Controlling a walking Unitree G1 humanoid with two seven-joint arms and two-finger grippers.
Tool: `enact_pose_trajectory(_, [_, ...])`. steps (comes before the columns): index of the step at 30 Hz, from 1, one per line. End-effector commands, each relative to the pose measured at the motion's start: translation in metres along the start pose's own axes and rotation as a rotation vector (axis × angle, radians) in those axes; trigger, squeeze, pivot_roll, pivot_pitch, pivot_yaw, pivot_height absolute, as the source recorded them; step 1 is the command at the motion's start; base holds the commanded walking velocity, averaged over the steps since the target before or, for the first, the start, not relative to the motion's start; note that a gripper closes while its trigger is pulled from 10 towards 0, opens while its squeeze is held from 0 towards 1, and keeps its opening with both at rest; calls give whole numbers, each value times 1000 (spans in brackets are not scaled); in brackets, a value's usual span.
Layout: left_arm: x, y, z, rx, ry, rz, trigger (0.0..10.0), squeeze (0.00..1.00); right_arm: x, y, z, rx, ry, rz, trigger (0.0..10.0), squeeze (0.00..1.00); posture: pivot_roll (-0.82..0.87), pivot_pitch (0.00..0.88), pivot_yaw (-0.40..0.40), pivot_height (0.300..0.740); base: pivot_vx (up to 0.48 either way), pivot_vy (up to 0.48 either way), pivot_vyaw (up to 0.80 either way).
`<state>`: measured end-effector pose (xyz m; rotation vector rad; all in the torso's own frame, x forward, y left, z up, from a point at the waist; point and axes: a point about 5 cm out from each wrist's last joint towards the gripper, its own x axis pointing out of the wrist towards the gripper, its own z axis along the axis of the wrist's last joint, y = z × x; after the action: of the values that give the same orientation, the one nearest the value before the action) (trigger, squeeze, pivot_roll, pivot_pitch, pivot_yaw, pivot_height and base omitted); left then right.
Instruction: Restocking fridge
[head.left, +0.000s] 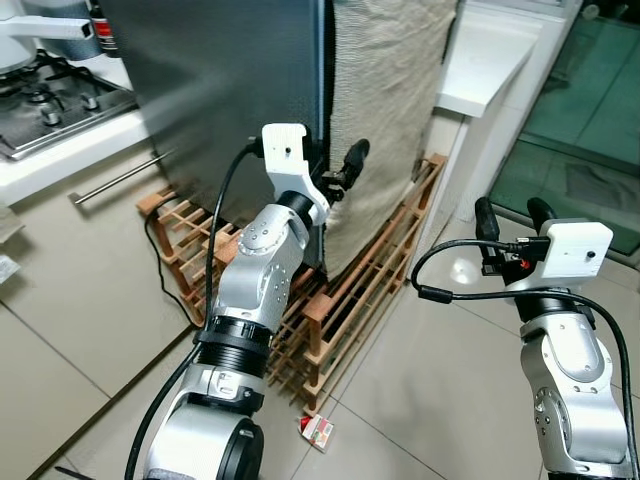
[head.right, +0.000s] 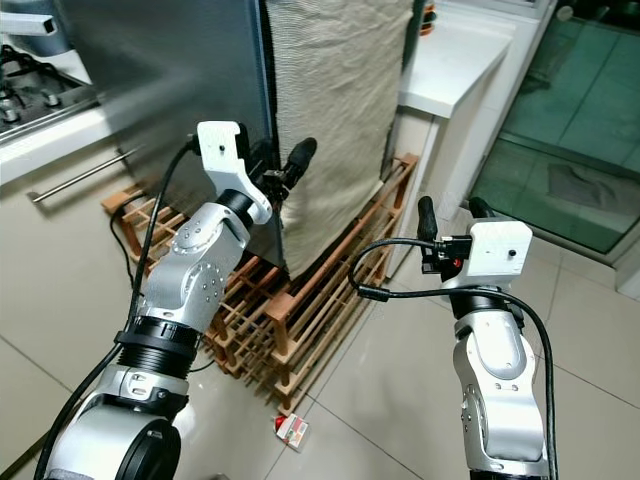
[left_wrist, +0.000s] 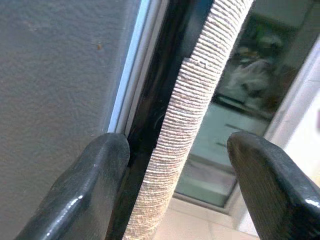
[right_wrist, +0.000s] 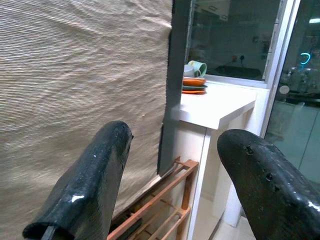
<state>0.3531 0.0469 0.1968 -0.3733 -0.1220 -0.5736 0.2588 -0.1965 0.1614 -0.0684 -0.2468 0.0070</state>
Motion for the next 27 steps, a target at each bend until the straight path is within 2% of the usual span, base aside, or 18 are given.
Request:
enact_pose_trajectory(1, [10, -36, -9, -62, 46, -215, 10000, 0, 1, 0, -2, 0, 10, 6, 10000, 0, -204, 0, 37, 740, 0, 0, 0])
enact_pose_trajectory(3, [10, -44, -9, -88, 49, -298, 10000, 0, 0, 0, -3, 4, 18, 9, 10000, 0, -206, 0, 38, 740, 0, 0, 0])
enact_pose_trajectory(4, [10, -44, -9, -88, 49, -298, 10000, 0, 0, 0, -3, 4, 18, 9, 10000, 0, -206, 0, 38, 740, 0, 0, 0])
enact_pose_trajectory(5, [9, -54, -9, -114, 46, -375, 10000, 0, -1, 0, -5, 11, 31, 15, 10000, 0, -206, 0, 38, 740, 0, 0, 0])
enact_pose_trajectory(10, [10, -67, -7, -190, 55, -457, 10000, 0, -2, 1, -8, 19, 46, 18, 10000, 0, -206, 0, 38, 740, 0, 0, 0])
enact_pose_trajectory(13, [11, -74, -5, -203, 47, -489, 10000, 0, -2, 1, -9, 21, 52, 20, 10000, 0, -207, 0, 38, 740, 0, 0, 0])
enact_pose_trajectory(20, [5, -71, -5, -241, 61, -493, 10000, 0, -3, 2, -11, 28, 56, 22, 10000, 0, -204, 0, 41, 740, 0, 0, 0])
enact_pose_trajectory(21, [-1, -69, -1, -244, 61, -497, 10000, 0, -3, 2, -12, 31, 59, 26, 10000, 0, -201, 0, 44, 740, 0, 0, 0])
enact_pose_trajectory(23, [-4, -68, 0, -243, 60, -500, 10000, 0, -4, 3, -12, 33, 60, 28, 10000, 0, -201, 0, 44, 740, 0, 0, 0])
enact_pose_trajectory(24, [-15, -61, 7, -213, 53, -496, 10000, 0, -7, 4, -15, 38, 79, 39, 10000, 0, -195, 0, 44, 740, 0, 0, 0])
enact_pose_trajectory(25, [-15, -61, 7, -213, 53, -496, 10000, 0, -7, 4, -15, 38, 79, 39, 10000, 0, -195, 0, 44, 740, 0, 0, 0])
enact_pose_trajectory(27, [-30, -49, 13, -144, 54, -477, 10000, 0, -13, 5, -22, 44, 117, 57, 10000, 0, -188, 0, 44, 740, 0, 0, 0])
